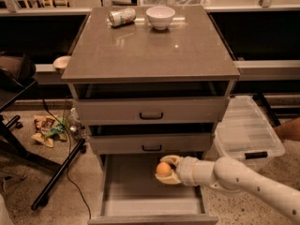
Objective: Pick orange from bottom drawer and place on counter
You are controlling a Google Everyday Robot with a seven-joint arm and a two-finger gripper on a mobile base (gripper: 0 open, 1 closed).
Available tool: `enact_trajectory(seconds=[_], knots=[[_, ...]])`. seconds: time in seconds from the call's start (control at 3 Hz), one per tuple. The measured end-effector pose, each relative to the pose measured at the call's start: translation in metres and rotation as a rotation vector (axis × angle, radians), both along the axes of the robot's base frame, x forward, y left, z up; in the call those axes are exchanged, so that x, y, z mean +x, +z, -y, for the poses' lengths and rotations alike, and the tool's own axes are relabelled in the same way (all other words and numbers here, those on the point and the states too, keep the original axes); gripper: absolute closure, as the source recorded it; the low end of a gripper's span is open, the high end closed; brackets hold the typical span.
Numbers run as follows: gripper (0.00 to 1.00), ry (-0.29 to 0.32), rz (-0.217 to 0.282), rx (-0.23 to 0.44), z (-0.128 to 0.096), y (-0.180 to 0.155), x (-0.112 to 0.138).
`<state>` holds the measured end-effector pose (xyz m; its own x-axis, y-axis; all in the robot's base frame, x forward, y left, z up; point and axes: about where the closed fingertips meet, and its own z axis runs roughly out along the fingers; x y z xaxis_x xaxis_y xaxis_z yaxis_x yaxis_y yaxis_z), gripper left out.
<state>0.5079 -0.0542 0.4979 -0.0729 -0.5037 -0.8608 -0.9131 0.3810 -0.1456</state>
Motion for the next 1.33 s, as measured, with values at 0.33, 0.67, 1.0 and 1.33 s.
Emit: enact_trajectory(seconds=[0.33,0.67,1.0,1.33], knots=[[1.0,-0.012,0.052,-0.067,0.022,0.084,0.0],[1.0,-0.016,0.08,-0.111,0.031,0.124,0.001],[1.0,-0.015,0.087,-0.117,0.031,0.128,0.002],[1.0,-0.024,0.08,-0.092,0.03,0.127,0.002]])
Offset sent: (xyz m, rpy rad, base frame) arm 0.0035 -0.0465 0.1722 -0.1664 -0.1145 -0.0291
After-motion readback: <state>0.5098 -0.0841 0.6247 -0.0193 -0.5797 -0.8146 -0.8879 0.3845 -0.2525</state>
